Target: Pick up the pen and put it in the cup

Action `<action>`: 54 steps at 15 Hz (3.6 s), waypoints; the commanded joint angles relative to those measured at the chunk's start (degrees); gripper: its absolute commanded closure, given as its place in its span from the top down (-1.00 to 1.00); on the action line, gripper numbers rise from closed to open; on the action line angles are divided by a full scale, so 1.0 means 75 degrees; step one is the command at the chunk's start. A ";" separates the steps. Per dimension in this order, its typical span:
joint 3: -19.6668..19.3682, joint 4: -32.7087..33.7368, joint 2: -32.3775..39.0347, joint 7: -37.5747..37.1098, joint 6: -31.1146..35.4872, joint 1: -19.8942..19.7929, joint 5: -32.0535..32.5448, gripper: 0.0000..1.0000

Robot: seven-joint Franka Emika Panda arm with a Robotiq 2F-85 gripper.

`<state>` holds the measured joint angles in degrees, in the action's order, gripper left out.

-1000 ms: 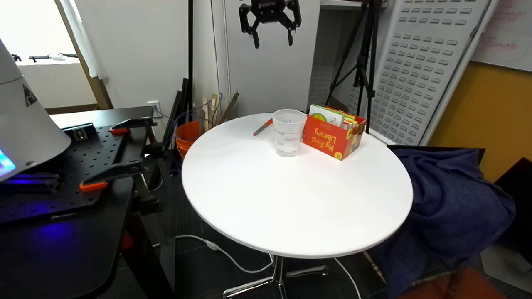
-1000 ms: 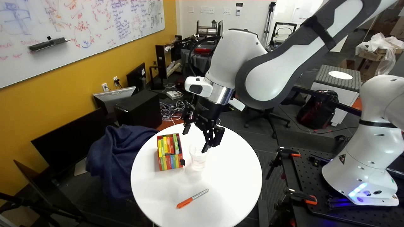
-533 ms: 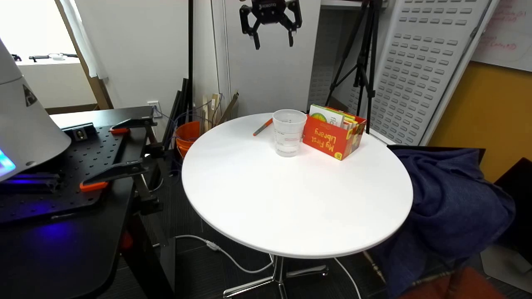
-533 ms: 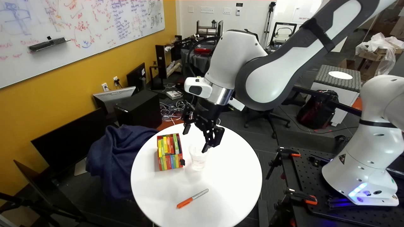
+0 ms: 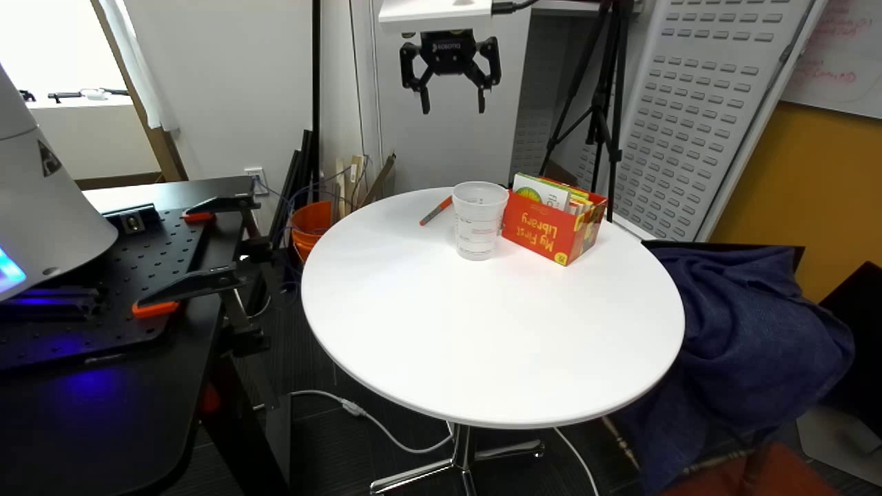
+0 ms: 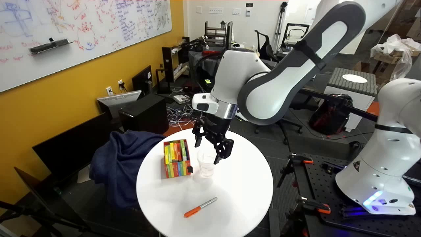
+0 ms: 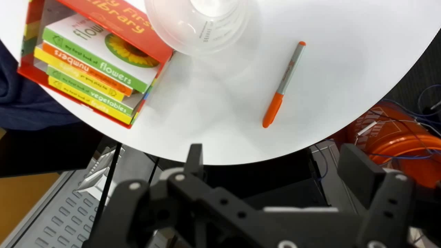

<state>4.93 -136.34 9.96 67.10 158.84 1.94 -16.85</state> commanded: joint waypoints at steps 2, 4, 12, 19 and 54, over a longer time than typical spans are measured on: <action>0.0647 0.0446 0.0699 0.0968 0.0177 -0.0701 -0.0618 1.00; 0.0880 0.0588 0.0969 0.1231 0.0191 -0.0913 -0.0719 1.00; 0.1676 0.1165 0.2149 0.1028 0.0883 -0.1446 -0.0517 1.00; 0.2258 0.1514 0.3004 0.0456 0.1342 -0.1769 -0.0321 1.00; 0.2072 0.2658 0.5073 -0.3108 0.1609 -0.1474 0.2326 -0.33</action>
<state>21.39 -115.29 48.76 47.27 169.15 -9.92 -1.51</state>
